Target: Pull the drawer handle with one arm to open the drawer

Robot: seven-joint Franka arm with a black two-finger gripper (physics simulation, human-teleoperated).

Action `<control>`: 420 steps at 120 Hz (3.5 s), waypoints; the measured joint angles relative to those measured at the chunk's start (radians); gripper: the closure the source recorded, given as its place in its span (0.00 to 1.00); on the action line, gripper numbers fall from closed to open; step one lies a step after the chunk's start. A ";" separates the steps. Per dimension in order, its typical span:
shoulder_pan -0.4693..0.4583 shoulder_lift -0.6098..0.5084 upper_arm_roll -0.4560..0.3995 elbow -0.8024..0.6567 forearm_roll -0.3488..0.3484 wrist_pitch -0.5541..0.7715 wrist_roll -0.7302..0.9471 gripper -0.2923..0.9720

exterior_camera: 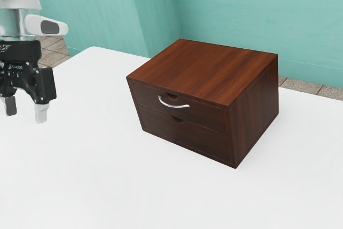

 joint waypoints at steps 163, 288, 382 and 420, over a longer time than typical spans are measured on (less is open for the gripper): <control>-0.085 -0.556 -0.130 -0.902 0.014 1.130 0.964 0.23; -0.095 -0.274 -0.174 -0.893 0.041 1.522 1.452 0.23; -0.048 -0.102 -0.148 -0.796 0.021 1.609 1.484 0.23; -0.046 -0.097 -0.148 -0.787 -0.008 1.638 1.448 0.23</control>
